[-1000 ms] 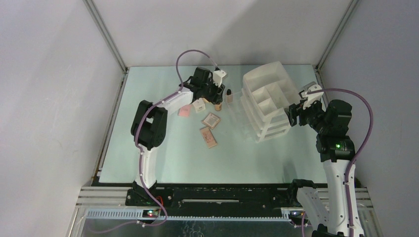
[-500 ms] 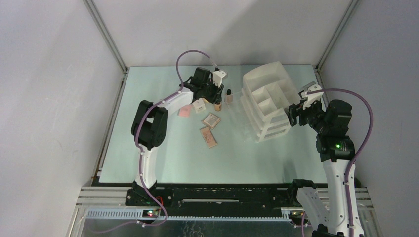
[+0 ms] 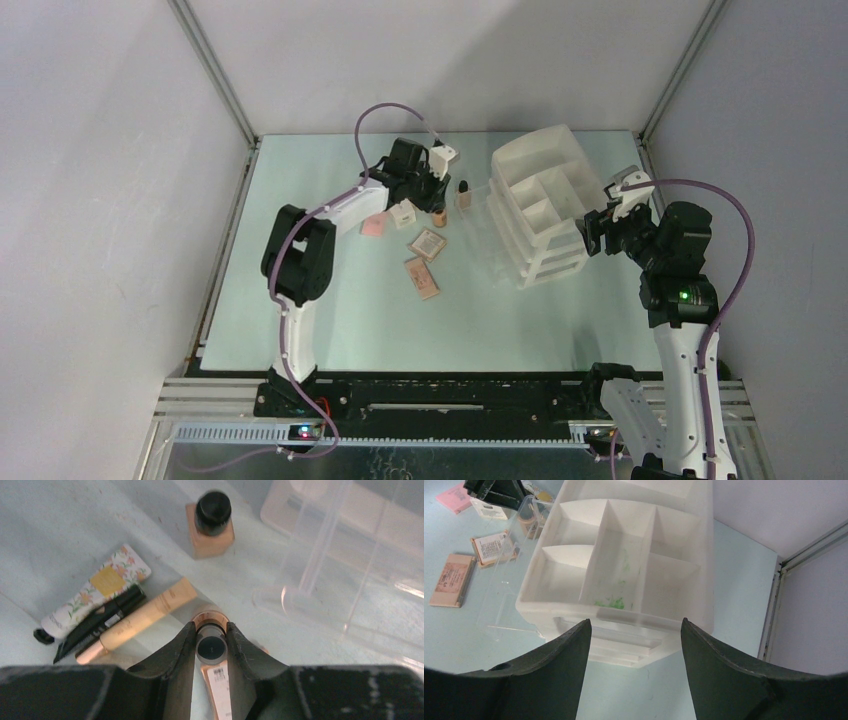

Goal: Organize the makeup
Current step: Move the makeup to the center of the board.

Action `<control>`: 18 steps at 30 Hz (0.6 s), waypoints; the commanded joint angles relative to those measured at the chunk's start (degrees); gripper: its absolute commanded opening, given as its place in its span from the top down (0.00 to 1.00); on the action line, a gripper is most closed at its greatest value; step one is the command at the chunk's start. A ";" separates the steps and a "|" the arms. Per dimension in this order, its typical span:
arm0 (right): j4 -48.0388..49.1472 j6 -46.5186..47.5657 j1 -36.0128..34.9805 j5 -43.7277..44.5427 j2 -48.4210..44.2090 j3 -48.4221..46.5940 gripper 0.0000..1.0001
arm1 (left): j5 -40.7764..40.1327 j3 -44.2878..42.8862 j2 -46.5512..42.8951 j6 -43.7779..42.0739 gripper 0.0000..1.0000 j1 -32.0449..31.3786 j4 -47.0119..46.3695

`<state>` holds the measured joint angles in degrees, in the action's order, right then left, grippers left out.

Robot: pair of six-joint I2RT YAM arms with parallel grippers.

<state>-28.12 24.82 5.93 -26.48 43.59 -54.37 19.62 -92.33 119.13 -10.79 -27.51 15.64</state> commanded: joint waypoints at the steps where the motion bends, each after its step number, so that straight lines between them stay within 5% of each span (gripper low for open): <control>1: 0.52 0.75 0.14 -0.26 0.07 -0.04 0.26 | -0.63 4.31 -7.59 -2.55 0.68 0.53 1.28; 11: 0.60 0.79 -0.33 0.20 0.35 -0.04 0.26 | -2.68 12.59 -12.94 -5.56 0.63 1.23 1.50; 18: 0.65 0.76 -0.15 0.20 0.18 -0.04 0.26 | -3.45 13.26 -13.23 -5.14 0.38 1.29 1.27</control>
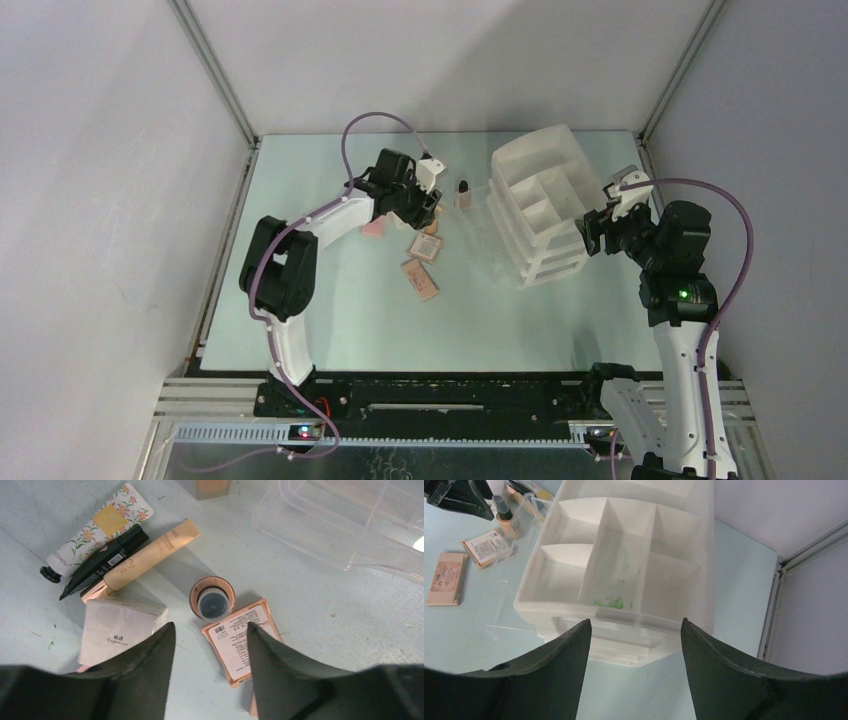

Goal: Organize the makeup
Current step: Move the makeup to the center of the board, then pick up the makeup from the center of the board.

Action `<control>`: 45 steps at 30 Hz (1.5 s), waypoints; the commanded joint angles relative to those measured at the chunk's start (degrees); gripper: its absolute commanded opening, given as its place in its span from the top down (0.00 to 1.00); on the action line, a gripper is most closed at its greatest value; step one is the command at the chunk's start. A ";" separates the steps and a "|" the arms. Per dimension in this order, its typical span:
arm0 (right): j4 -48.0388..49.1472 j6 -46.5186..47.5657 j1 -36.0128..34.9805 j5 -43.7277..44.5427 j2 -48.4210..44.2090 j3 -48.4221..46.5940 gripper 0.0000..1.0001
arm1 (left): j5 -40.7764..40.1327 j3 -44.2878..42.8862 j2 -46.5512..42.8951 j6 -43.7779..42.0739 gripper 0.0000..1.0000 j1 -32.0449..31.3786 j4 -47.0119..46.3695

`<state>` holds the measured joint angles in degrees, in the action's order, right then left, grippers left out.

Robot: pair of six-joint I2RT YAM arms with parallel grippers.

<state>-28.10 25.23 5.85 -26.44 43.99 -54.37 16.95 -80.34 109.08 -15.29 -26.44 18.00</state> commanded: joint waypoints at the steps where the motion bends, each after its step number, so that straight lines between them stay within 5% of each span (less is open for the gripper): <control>1: 0.53 0.34 0.02 0.08 -0.22 -0.04 0.26 | -0.80 1.43 -3.50 -0.66 0.34 0.24 -1.26; 7: 0.47 0.45 0.22 -0.10 -0.46 -0.04 0.25 | 2.12 9.03 -9.57 -4.35 0.15 0.33 -3.86; 16: 0.49 0.52 0.13 -0.17 -0.40 -0.04 0.26 | -4.21 18.62 -18.66 -5.21 0.03 2.86 -6.45; 33: 0.46 0.62 0.57 0.07 -0.26 -0.04 0.26 | -4.47 -1.46 -5.55 -18.35 0.01 6.38 7.26; 45: 0.32 1.09 0.24 0.68 0.29 -0.04 0.26 | -4.49 -13.15 2.49 -14.44 0.03 7.64 15.72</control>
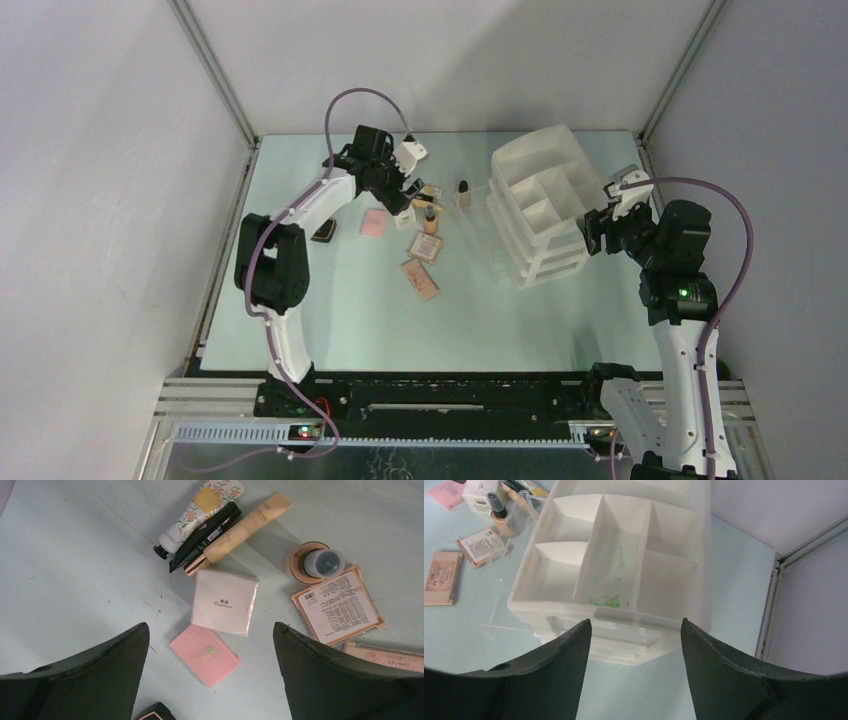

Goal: Organize the makeup
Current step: Pick up the makeup from the center of the board.

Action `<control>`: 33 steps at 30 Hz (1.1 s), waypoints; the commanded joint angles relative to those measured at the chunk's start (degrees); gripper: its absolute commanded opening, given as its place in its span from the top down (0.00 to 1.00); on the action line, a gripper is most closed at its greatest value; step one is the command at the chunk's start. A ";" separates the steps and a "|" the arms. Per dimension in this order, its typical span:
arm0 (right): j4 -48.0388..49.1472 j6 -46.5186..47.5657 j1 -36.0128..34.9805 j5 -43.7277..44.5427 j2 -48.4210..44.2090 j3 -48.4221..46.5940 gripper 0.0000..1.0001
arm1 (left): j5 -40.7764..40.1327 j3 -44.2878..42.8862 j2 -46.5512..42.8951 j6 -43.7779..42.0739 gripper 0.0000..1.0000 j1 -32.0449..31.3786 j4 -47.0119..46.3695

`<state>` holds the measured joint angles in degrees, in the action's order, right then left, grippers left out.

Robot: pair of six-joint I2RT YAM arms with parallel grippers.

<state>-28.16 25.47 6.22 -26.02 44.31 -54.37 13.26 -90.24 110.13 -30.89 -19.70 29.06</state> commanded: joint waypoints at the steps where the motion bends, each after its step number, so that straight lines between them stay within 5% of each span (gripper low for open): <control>1: 0.36 0.89 -0.20 0.31 -0.02 -0.04 0.26 | -1.22 -2.88 1.52 1.26 0.03 1.11 4.98; 12: 0.39 1.16 -1.21 1.24 0.39 -0.04 0.26 | -0.58 -3.30 1.92 -2.68 0.02 2.83 8.11; 33: 0.31 1.22 -1.03 1.10 0.04 -0.03 0.26 | -10.10 -7.02 12.52 10.34 0.07 4.52 14.05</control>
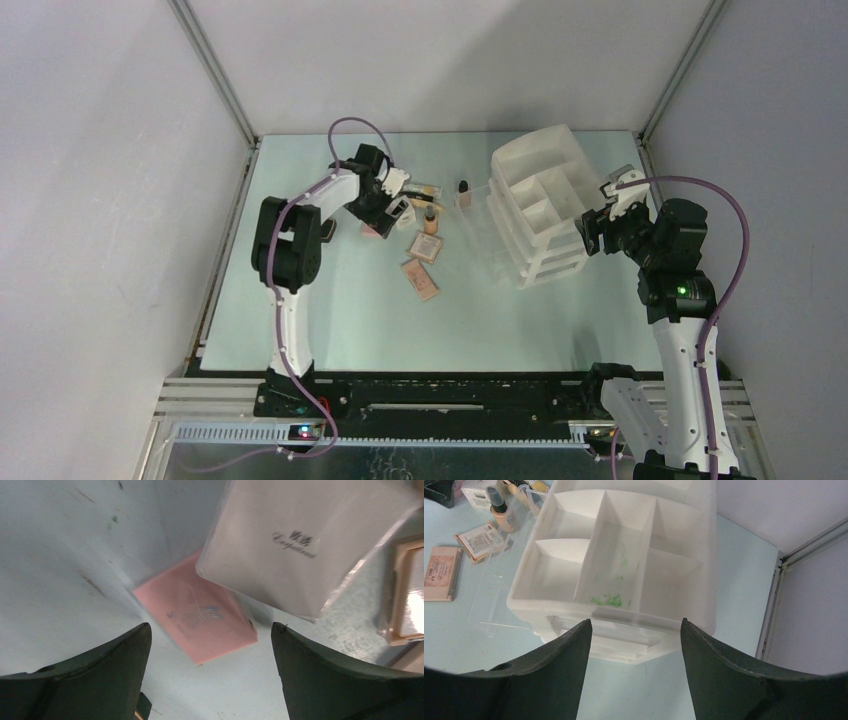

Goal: Organize the makeup
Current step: Pick up the makeup from the center of the board.

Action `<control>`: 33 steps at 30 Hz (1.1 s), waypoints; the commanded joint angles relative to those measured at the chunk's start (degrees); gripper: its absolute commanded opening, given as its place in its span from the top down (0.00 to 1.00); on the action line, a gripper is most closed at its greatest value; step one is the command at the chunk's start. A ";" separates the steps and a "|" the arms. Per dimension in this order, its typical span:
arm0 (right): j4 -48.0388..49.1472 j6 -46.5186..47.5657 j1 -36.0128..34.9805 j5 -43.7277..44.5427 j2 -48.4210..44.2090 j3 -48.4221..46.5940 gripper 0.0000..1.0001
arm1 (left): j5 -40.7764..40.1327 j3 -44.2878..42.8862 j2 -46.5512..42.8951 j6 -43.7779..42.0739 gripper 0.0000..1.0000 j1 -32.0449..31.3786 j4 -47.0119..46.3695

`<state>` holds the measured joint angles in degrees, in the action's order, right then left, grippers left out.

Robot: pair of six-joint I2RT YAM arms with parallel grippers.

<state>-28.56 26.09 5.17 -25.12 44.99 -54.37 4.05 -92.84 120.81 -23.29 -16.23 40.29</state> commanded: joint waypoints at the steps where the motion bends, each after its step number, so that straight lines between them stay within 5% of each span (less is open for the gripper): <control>1: 0.74 0.59 0.02 0.17 -0.56 -0.04 0.26 | -0.91 -4.90 2.26 2.92 0.08 1.22 3.31; 20: 0.72 0.68 0.02 0.19 -0.55 -0.03 0.26 | 3.12 -7.33 5.11 6.01 0.45 1.90 6.72; 33: 0.78 0.52 0.10 -0.19 -1.14 -0.03 0.26 | 2.65 4.35 -13.59 4.87 0.75 2.66 2.99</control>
<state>-28.56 26.30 5.17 -25.15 44.71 -54.37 5.72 -91.18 118.39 -17.98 -13.82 45.06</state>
